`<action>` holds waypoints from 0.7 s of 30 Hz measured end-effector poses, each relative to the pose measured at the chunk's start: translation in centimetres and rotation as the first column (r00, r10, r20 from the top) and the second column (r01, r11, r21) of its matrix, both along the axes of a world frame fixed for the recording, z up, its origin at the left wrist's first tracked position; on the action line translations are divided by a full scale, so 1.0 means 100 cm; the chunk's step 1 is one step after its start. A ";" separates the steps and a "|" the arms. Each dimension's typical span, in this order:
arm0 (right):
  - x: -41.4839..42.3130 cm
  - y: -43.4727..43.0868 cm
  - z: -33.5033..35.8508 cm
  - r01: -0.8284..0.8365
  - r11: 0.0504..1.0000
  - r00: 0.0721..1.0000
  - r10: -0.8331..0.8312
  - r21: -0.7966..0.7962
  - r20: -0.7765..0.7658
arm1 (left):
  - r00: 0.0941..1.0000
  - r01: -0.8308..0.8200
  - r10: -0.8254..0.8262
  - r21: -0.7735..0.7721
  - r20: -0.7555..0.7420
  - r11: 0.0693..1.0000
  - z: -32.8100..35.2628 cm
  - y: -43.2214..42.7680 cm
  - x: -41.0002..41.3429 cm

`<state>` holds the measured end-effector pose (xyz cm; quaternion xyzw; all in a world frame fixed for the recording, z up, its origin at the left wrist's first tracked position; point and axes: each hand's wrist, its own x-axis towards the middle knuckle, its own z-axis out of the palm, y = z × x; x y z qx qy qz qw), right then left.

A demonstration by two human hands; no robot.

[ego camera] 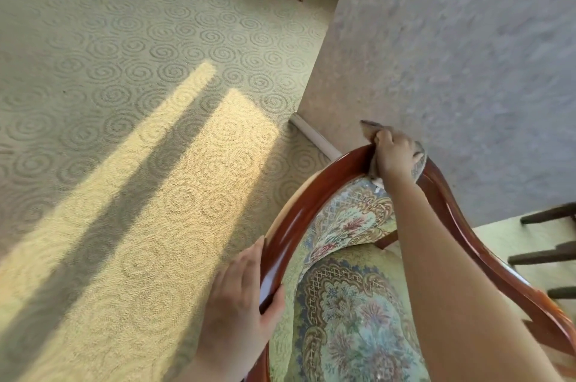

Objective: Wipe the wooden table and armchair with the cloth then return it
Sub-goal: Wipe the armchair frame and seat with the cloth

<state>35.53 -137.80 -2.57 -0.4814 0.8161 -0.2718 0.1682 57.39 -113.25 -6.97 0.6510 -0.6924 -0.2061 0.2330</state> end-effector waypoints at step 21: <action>0.138 0.201 -0.013 -0.595 0.759 0.788 0.615 -0.263 -0.006 | 0.961 0.138 -0.093 0.158 -0.262 0.978 -0.005 0.040 0.018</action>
